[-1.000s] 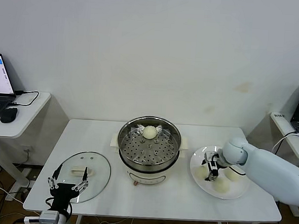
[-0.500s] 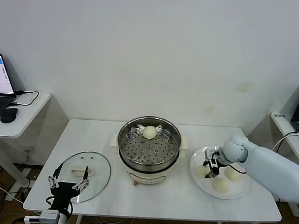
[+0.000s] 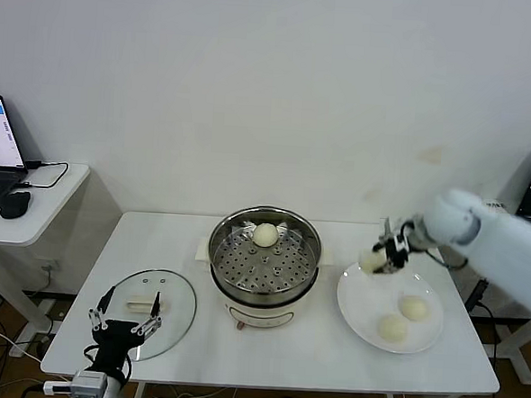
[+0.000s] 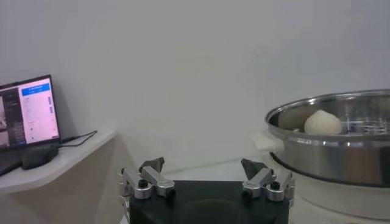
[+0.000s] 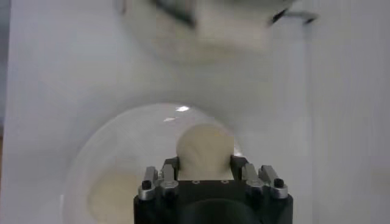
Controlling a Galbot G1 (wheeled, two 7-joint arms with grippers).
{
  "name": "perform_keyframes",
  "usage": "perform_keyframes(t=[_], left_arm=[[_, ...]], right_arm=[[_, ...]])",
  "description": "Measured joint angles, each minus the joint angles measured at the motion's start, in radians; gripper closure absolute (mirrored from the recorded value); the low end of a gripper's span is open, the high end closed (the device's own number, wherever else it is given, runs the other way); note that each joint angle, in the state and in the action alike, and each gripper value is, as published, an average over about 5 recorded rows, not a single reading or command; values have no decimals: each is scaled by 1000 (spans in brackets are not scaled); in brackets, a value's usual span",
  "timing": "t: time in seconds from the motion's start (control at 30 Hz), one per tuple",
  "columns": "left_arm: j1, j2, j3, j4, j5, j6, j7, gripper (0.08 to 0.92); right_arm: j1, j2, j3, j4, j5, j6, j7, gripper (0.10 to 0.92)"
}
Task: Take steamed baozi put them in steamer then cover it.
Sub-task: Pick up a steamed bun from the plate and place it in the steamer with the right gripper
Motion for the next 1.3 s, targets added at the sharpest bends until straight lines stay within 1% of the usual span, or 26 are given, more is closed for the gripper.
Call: perform_keyframes(t=[0.17, 0.33, 0.53, 0.7, 0.9, 1.2, 1.3], left_arm=[[-2, 1, -5, -1, -4, 1, 0, 177], [-1, -7, -12, -7, -4, 3, -1, 177], [11, -8, -25, -17, -6, 0, -1, 177], [11, -18, -29, -28, -7, 0, -1, 177], [10, -30, -26, -27, -7, 0, -2, 177], [3, -32, -26, -13, -7, -2, -2, 177], [3, -32, -26, -10, -8, -2, -2, 177]], right_arm=[[100, 91, -64, 17, 127, -62, 51, 474], [133, 215, -99, 3, 244, -136, 121, 476], [115, 374, -136, -48, 329, -198, 196, 474], [77, 481, -154, -105, 357, -229, 230, 474], [30, 574, -162, -174, 364, -251, 259, 474], [-25, 660, -159, -262, 354, -269, 287, 473], [-35, 675, -160, -284, 348, -273, 289, 452]])
